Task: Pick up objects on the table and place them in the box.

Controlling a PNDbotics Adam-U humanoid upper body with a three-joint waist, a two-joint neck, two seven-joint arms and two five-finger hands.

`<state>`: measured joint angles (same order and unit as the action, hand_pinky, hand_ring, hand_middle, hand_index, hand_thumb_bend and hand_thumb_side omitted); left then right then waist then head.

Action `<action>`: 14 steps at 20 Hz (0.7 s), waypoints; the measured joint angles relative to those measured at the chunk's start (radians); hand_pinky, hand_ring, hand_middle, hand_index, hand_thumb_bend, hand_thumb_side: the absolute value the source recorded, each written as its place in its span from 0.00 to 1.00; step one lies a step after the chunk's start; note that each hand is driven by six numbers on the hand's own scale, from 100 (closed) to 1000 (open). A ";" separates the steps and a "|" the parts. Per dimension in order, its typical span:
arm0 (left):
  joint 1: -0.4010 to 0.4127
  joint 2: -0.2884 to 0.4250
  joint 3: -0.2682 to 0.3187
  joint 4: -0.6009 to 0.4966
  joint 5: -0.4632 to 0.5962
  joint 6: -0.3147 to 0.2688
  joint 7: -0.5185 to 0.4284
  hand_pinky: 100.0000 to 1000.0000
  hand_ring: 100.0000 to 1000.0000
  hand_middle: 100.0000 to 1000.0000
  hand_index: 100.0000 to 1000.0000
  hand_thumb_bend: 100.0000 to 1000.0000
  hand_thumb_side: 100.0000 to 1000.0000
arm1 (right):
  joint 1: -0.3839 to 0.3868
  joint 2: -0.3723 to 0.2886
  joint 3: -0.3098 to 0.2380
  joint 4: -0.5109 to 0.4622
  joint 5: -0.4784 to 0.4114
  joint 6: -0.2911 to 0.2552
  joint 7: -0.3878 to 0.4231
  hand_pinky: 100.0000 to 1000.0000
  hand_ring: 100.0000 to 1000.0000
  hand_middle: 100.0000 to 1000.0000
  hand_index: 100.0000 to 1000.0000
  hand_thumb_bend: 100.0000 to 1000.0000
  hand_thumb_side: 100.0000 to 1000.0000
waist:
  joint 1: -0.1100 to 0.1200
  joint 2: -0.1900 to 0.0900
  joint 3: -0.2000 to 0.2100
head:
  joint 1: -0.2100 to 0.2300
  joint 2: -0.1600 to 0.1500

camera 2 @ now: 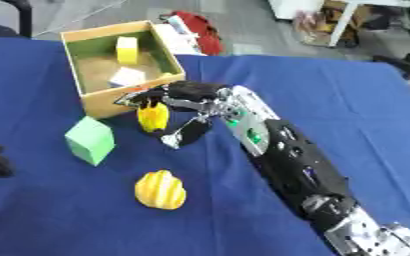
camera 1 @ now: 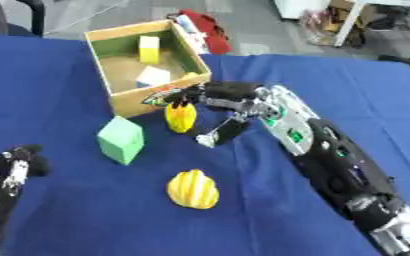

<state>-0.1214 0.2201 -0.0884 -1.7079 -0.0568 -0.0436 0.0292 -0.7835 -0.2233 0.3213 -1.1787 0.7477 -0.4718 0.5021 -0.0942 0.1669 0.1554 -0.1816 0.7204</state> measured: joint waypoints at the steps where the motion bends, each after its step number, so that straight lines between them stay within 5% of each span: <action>1: 0.000 0.000 0.000 0.000 0.000 0.000 0.000 0.60 0.51 0.48 0.69 0.00 0.70 | -0.006 0.014 0.000 0.027 0.020 -0.004 -0.008 0.78 0.82 0.82 1.00 0.00 0.23 | 0.000 0.000 0.000 | -0.001 0.000; 3: 0.000 0.000 0.000 0.000 0.000 0.000 0.000 0.60 0.51 0.48 0.69 0.00 0.70 | -0.020 0.037 -0.002 0.073 0.071 -0.012 -0.032 0.80 0.84 0.85 1.00 0.00 0.12 | 0.000 0.000 0.000 | -0.002 0.000; 9: 0.000 0.000 0.000 0.000 0.000 0.000 0.000 0.60 0.51 0.48 0.69 0.00 0.71 | -0.034 0.062 -0.040 0.106 0.258 -0.016 -0.208 0.80 0.84 0.85 1.00 0.00 0.11 | 0.000 0.000 0.001 | -0.003 0.000; 14: 0.006 0.000 0.000 0.000 0.000 0.000 0.003 0.60 0.51 0.48 0.69 0.00 0.71 | -0.033 0.056 -0.069 0.065 0.251 -0.014 -0.273 0.79 0.83 0.84 1.00 0.00 0.11 | 0.000 0.000 -0.003 | -0.001 0.000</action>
<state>-0.1156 0.2196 -0.0881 -1.7079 -0.0568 -0.0434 0.0321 -0.8168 -0.1677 0.2522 -1.1138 0.9985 -0.4853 0.2293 -0.0942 0.1669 0.1520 -0.1829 0.7208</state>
